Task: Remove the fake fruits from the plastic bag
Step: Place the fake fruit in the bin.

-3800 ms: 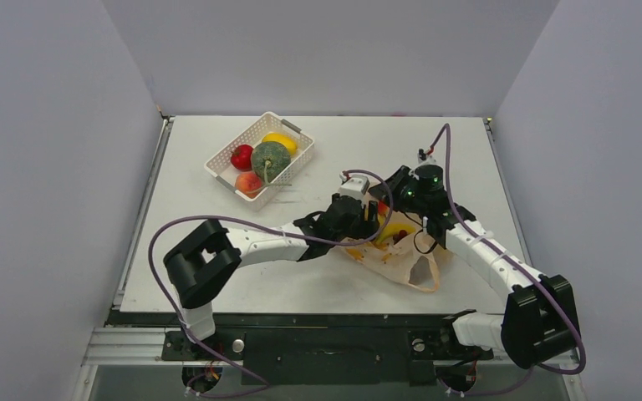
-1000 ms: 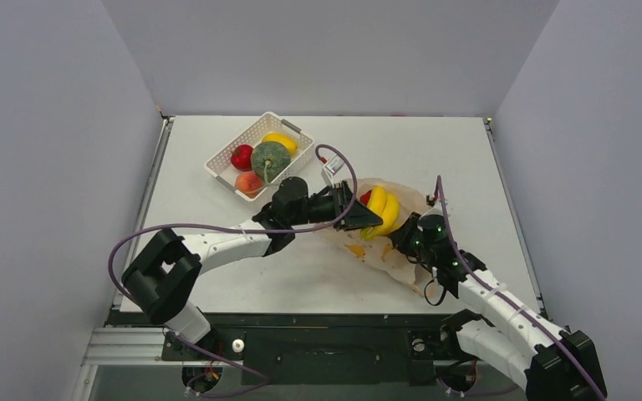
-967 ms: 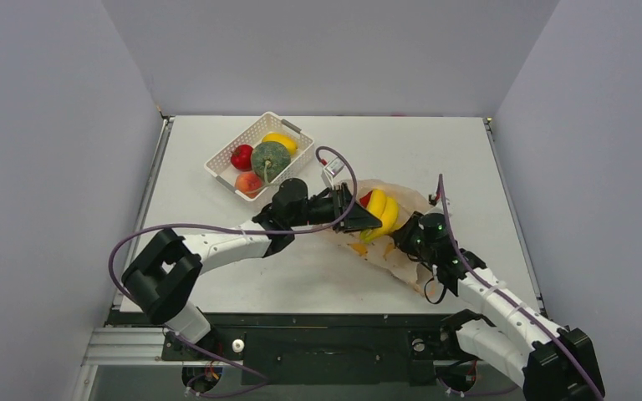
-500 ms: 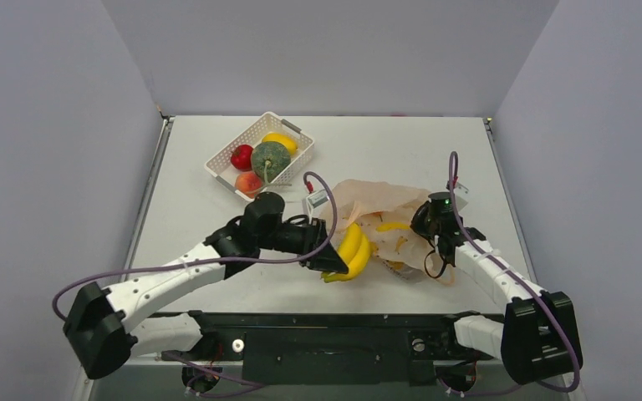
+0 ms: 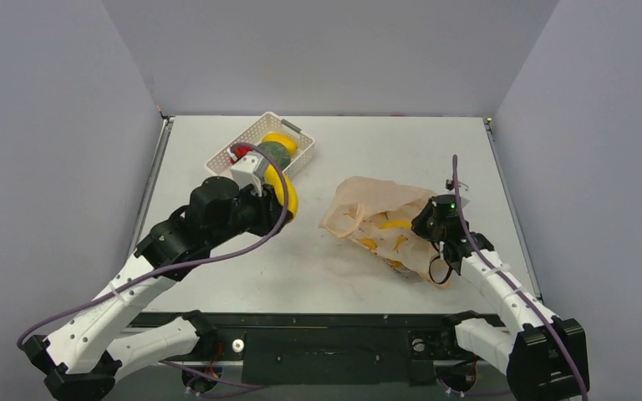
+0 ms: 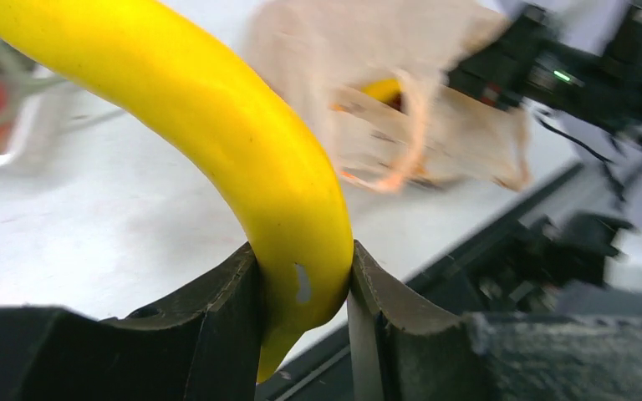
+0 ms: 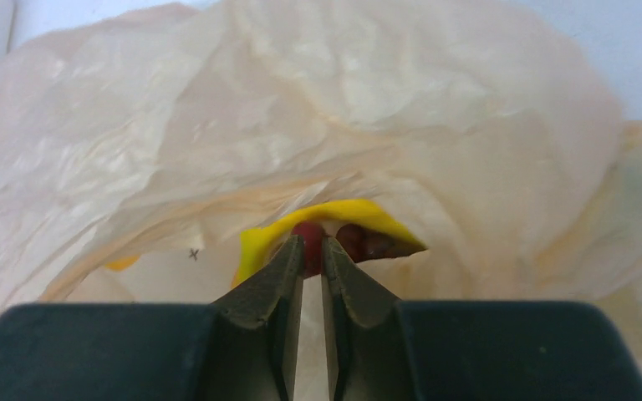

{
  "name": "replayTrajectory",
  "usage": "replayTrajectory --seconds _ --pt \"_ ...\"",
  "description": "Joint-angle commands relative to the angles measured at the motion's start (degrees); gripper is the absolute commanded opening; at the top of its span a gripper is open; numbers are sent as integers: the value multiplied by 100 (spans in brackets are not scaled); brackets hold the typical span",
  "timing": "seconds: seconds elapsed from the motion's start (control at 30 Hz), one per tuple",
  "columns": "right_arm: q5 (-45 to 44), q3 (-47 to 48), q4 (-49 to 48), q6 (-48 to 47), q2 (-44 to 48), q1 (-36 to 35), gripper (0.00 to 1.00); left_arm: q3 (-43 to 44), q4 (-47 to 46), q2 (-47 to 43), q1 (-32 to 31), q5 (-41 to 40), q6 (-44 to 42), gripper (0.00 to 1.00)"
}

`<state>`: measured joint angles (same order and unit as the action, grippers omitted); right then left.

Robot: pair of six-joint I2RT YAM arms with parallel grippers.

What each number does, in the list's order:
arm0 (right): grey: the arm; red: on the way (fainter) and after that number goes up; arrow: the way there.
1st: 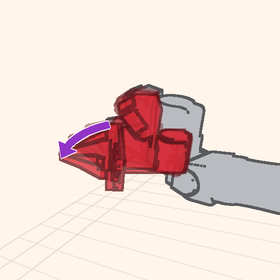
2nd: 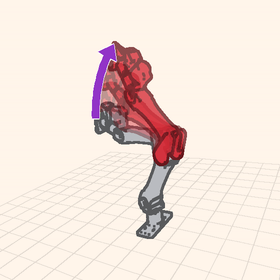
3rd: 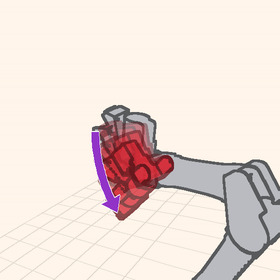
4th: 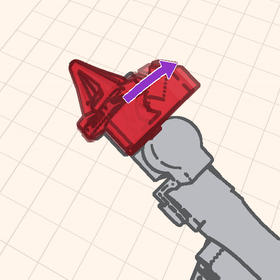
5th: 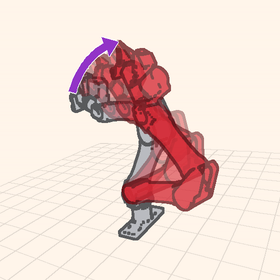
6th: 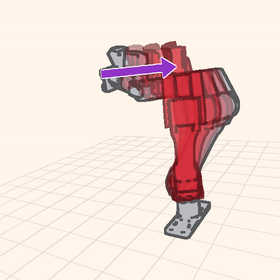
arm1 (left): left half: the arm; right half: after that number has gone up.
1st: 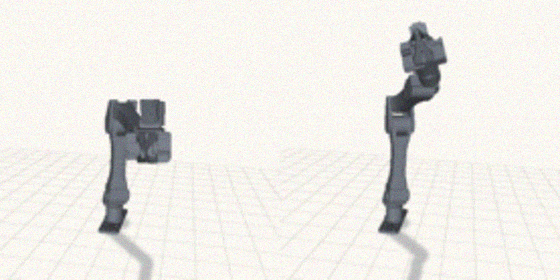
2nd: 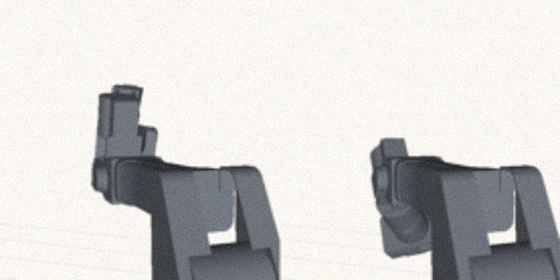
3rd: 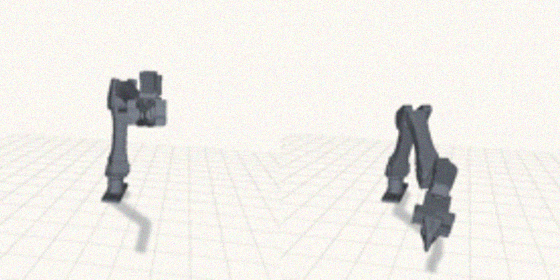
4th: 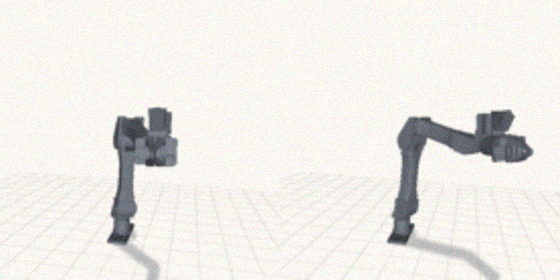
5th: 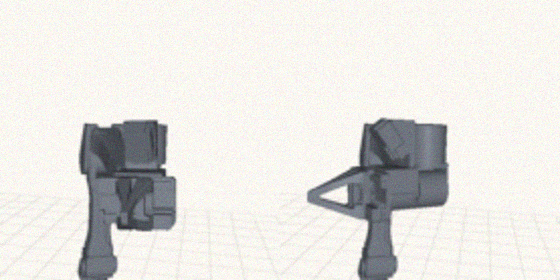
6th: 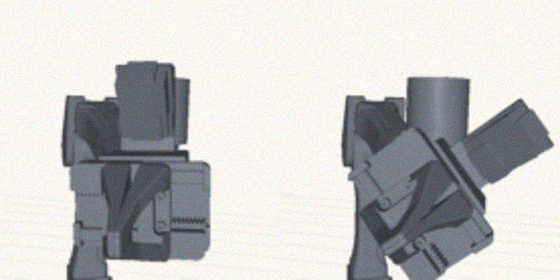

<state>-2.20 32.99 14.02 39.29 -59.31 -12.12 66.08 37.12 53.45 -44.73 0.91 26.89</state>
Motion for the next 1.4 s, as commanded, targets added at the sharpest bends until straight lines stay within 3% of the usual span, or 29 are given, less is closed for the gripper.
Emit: replayTrajectory --seconds 0.0,0.1,0.23,0.37,0.67,1.03,1.07,1.17,1.37 --pt "-160 197 263 -259 205 -497 11 219 -144 272 328 -2000 -520 0" --pt "-311 256 324 -260 300 -817 11 214 -726 558 1071 -1569 -498 0" --pt "-433 228 325 -212 377 -1041 11 314 -1574 1288 2148 -592 137 0" --pt "-430 237 333 -215 383 -1081 11 720 -2279 2292 2681 -114 752 0" --pt "-470 297 525 -271 572 -1123 12 2550 -2525 4728 2757 -783 1499 0" --pt "-555 397 705 -325 670 -1163 12 5076 -2004 7313 2733 -746 1707 0" --pt "-572 382 718 -325 677 -1164 12 5249 -1905 7404 2728 -743 1684 2" --pt "-587 367 739 -320 697 -1176 12 5433 -1656 7668 2732 -785 1640 22" --pt "-577 376 717 -305 678 -1177 12 5158 -1485 7496 2724 -1173 1397 39"
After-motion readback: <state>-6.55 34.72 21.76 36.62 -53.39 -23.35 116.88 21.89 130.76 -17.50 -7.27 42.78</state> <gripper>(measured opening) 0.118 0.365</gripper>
